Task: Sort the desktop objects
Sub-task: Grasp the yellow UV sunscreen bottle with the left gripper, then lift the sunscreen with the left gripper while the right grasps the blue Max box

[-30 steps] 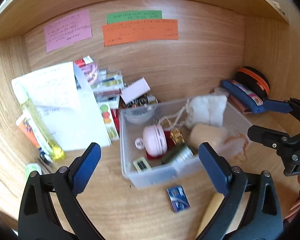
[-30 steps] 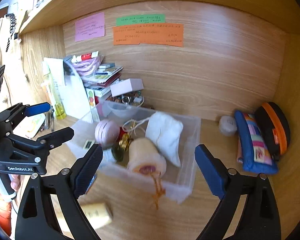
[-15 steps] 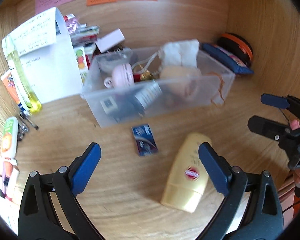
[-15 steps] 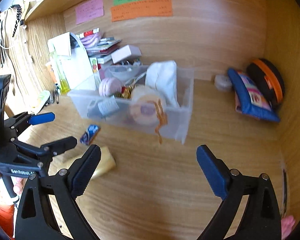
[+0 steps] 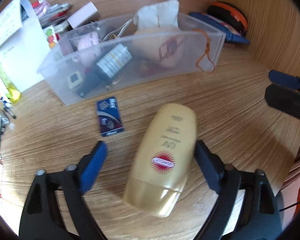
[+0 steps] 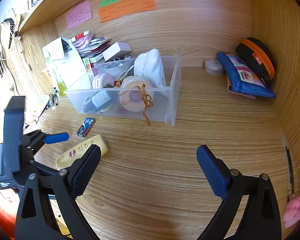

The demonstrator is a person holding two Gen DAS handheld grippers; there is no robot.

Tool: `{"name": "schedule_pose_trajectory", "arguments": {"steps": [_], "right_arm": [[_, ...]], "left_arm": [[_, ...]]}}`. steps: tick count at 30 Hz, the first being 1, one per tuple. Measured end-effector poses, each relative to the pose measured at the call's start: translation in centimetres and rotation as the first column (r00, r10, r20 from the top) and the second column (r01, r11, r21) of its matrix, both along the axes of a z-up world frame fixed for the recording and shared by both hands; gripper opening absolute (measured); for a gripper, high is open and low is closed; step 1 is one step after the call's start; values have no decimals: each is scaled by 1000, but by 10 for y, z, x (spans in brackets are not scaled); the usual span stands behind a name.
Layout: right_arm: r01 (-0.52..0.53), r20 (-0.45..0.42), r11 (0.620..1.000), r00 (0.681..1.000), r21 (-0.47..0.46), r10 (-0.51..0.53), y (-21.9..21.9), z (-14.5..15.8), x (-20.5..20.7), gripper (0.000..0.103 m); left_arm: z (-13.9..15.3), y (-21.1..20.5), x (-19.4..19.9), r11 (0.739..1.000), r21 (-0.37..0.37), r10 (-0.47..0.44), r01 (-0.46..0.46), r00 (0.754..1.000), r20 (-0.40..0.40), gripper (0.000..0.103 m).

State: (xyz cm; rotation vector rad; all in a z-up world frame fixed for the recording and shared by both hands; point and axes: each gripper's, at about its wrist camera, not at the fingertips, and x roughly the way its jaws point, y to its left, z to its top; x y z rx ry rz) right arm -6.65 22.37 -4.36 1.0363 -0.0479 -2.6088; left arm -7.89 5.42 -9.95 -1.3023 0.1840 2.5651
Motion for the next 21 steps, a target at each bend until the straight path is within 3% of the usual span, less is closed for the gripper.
{"name": "schedule_pose_trajectory", "arguments": {"steps": [4, 11, 17, 21], "right_arm": [[-12, -3, 1000, 1000, 0, 12, -1, 0, 1, 96], [-48, 5, 999, 999, 11, 48, -18, -2, -2, 96], [-111, 3, 993, 994, 48, 111, -49, -3, -5, 96], [-181, 1, 980, 983, 78, 182, -80, -6, -12, 96]], "left_arm": [[4, 1, 1, 1000, 2, -26, 26, 1000, 0, 50], [6, -19, 12, 997, 74, -19, 18, 1000, 5, 47], [6, -53, 22, 995, 85, 43, -43, 999, -4, 47], [17, -76, 30, 993, 99, 75, -70, 996, -45, 36]]}}
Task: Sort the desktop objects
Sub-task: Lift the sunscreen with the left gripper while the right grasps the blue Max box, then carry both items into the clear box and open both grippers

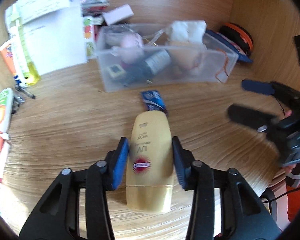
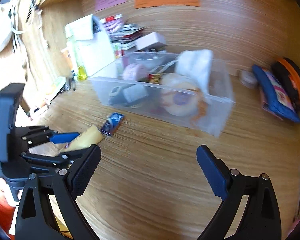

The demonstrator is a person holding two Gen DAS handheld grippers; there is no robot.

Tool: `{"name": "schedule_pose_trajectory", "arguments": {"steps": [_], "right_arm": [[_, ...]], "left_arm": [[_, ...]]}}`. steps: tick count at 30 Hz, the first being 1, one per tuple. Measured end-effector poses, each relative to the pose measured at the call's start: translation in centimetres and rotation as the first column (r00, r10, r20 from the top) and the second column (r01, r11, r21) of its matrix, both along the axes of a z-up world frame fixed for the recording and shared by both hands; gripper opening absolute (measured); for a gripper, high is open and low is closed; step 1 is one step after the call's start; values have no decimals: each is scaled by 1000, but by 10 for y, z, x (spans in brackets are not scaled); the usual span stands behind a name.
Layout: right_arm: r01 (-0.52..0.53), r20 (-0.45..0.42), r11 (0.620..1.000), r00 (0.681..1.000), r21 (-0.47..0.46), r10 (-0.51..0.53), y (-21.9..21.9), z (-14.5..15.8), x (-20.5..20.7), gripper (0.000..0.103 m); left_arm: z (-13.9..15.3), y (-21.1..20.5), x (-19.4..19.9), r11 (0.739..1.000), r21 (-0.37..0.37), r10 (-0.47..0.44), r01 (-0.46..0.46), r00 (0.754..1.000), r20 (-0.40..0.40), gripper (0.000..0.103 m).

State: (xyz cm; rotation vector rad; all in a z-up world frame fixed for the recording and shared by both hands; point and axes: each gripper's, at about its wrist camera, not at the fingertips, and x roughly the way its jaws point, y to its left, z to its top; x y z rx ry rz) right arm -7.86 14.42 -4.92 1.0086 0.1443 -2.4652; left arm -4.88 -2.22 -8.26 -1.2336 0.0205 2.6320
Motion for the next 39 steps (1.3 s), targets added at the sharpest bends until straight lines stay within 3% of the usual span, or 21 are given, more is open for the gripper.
{"name": "schedule_pose_trajectory", "arguments": {"steps": [3, 5, 11, 17, 20, 24, 26, 34, 39], "right_arm": [[-50, 29, 999, 998, 13, 49, -22, -5, -11, 93], [-69, 59, 997, 996, 27, 67, -38, -12, -21, 82], [-107, 99, 987, 990, 116, 96, -77, -30, -38, 64], [-118, 90, 973, 991, 198, 102, -102, -39, -43, 52], [-121, 95, 974, 990, 191, 104, -104, -39, -46, 48], [-127, 108, 979, 988, 159, 110, -107, -40, -51, 35], [-130, 102, 980, 988, 150, 115, -108, -40, -51, 26], [-149, 93, 980, 986, 131, 137, -111, -36, -44, 25], [-163, 56, 982, 986, 98, 158, -101, -18, -34, 25]], "left_arm": [[6, -13, 1, 1000, -10, 3, -3, 1000, -19, 32], [6, -20, 1, 1000, -26, 5, -6, 1000, -26, 32], [4, -43, 2, 1000, 5, 23, -23, 999, -28, 32], [-11, -48, -9, 1000, -14, 17, -16, 999, 27, 32], [-12, -50, -12, 1000, -19, 13, -13, 1000, 25, 32], [-15, -53, -18, 999, -25, 23, -23, 1000, 12, 30], [-16, -51, -19, 998, -63, 30, -30, 1000, -1, 30], [-11, -55, -27, 998, -41, 37, -37, 999, -5, 26], [-8, -57, -29, 998, -22, 50, -50, 999, -13, 26]]}}
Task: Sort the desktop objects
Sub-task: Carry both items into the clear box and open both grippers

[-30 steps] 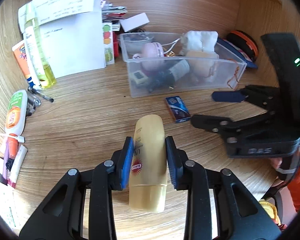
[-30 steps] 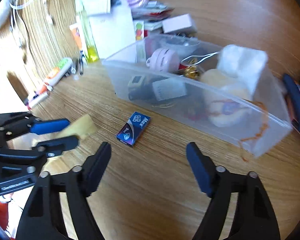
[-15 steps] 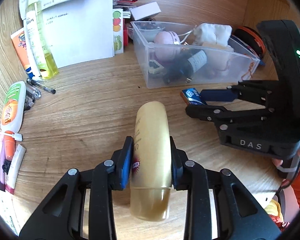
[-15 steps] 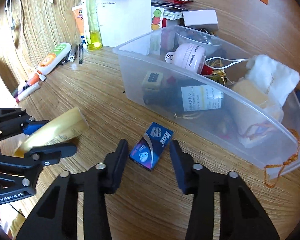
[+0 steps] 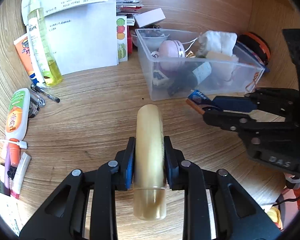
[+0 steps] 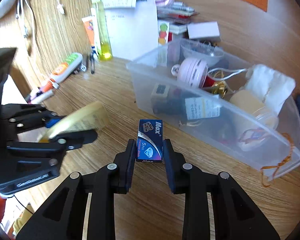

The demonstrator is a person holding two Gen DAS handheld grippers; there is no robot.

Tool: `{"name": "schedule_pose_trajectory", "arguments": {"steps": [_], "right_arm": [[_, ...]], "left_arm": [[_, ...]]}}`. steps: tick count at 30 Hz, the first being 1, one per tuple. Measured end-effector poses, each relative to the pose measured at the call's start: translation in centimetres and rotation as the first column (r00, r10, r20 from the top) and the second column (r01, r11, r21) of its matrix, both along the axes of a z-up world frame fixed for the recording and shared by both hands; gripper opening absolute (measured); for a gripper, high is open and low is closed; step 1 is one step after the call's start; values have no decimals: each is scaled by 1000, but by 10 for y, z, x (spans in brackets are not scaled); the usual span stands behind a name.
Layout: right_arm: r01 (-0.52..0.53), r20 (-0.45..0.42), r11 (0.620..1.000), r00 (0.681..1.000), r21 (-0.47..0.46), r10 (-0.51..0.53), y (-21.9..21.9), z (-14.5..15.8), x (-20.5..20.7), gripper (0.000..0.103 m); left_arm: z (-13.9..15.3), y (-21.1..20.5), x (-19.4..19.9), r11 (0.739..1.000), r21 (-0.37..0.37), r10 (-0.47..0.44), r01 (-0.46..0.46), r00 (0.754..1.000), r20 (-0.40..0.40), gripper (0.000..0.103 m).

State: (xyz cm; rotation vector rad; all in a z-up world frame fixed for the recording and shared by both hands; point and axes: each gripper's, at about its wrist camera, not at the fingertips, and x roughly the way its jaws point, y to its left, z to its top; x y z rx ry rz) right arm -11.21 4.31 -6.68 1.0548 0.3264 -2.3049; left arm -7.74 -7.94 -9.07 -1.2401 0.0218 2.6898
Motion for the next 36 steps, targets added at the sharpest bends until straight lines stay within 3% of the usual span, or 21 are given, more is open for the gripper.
{"name": "schedule_pose_trajectory", "arguments": {"steps": [19, 26, 36], "right_arm": [[30, -132, 997, 990, -73, -40, 45, 68, 10, 25], [81, -172, 994, 981, -74, -93, 69, 83, -1, 25], [133, -160, 987, 976, -87, -146, 99, 84, -32, 25]], "left_arm": [[74, 37, -11, 999, 11, -34, 36, 987, -156, 25], [91, 54, -28, 998, 9, -63, 66, 981, -182, 26], [100, 72, -68, 996, 6, -92, 94, 979, -180, 26]]}}
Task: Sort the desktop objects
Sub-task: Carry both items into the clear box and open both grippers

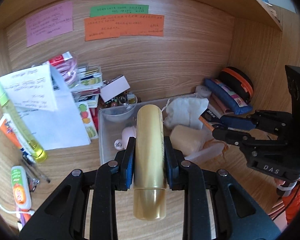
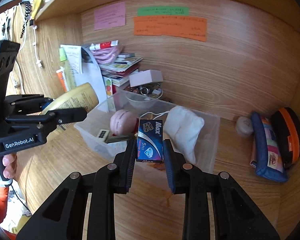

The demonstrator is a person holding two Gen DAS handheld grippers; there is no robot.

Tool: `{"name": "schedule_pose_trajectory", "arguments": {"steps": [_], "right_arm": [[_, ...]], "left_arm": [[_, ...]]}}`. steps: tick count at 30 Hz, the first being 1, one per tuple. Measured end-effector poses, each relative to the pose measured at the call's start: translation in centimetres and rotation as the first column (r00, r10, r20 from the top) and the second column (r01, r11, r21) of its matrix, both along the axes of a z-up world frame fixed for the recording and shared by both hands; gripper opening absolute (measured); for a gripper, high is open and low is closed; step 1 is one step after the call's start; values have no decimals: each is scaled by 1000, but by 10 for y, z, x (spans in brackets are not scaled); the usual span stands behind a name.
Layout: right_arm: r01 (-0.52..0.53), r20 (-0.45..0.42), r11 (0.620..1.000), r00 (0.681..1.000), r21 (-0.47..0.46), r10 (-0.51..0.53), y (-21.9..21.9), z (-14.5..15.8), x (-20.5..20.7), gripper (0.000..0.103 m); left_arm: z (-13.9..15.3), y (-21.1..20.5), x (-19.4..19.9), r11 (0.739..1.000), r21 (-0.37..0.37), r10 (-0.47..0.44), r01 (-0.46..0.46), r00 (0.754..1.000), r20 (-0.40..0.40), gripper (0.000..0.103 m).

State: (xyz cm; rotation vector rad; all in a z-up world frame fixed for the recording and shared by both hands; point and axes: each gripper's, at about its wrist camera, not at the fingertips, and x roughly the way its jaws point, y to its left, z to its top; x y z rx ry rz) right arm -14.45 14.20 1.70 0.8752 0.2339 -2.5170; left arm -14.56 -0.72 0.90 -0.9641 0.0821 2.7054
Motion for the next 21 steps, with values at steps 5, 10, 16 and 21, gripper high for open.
{"name": "schedule_pose_trajectory", "arguments": {"steps": [5, 10, 16, 21], "right_arm": [[7, 13, 1000, 1000, 3, -7, -1, -5, -23, 25], [8, 42, 1000, 999, 12, -9, -7, -14, -47, 25], [27, 55, 999, 998, 19, -28, -14, -26, -67, 25], [17, 57, 999, 998, 37, -20, -22, -38, -73, 25]], "left_arm": [[-7, 8, -24, 1000, 0, -17, 17, 1000, 26, 25], [-19, 16, -46, 999, 1, -37, 37, 998, 57, 25], [-34, 24, -69, 999, 11, -39, 39, 995, 92, 25], [-48, 27, -81, 1000, 10, -26, 25, 992, 120, 25]]}}
